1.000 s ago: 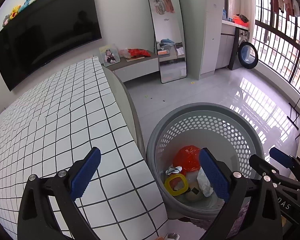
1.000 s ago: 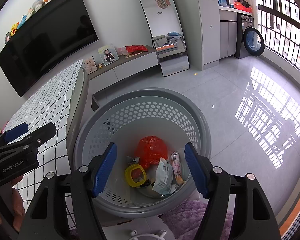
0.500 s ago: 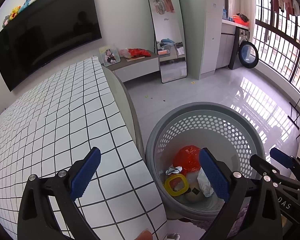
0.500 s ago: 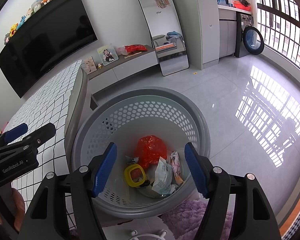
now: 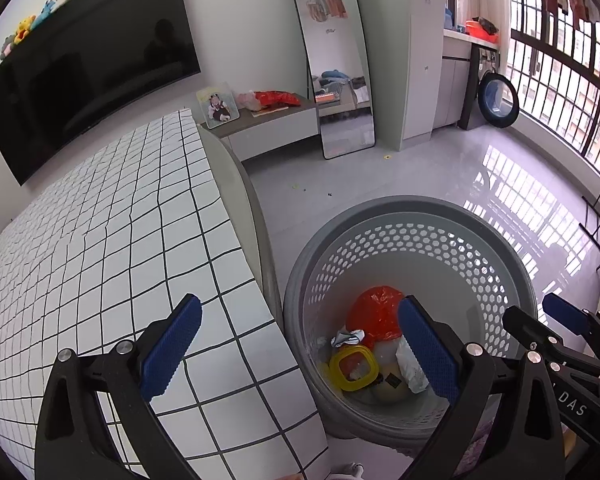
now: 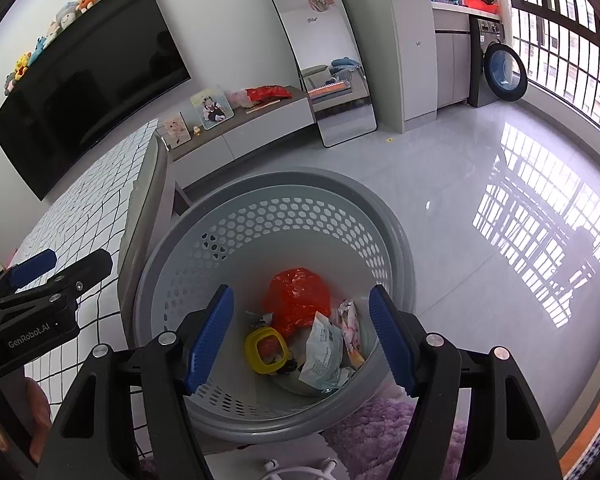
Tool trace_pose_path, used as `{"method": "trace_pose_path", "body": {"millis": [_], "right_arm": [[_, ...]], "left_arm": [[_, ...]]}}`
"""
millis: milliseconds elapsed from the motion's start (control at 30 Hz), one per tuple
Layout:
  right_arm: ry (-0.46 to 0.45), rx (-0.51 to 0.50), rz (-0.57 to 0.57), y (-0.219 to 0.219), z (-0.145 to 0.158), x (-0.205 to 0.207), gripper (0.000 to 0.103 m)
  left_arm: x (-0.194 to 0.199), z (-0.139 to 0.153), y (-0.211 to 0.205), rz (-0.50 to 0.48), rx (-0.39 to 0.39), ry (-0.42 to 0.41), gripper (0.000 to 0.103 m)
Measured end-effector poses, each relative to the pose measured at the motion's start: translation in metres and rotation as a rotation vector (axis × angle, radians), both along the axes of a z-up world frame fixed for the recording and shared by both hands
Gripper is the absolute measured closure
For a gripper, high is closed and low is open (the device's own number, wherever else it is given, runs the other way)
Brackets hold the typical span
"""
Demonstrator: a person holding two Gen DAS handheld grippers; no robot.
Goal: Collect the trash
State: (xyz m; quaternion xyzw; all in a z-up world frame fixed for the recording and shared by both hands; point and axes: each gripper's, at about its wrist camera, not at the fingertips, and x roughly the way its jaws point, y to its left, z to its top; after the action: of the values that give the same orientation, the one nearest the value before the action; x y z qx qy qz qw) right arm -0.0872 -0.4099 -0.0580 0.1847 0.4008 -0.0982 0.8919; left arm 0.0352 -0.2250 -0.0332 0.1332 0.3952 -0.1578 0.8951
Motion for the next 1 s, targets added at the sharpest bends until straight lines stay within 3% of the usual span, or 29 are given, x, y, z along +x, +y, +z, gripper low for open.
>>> {"method": "trace_pose_path", "body": {"millis": [1000], "right_arm": [[0.001,0.008,-0.007,-0.0064,-0.0031,0.0020,0.036]], "left_arm": [[0.0035,-0.0037,-0.0087,-0.027,0.003,0.026,0.006]]}}
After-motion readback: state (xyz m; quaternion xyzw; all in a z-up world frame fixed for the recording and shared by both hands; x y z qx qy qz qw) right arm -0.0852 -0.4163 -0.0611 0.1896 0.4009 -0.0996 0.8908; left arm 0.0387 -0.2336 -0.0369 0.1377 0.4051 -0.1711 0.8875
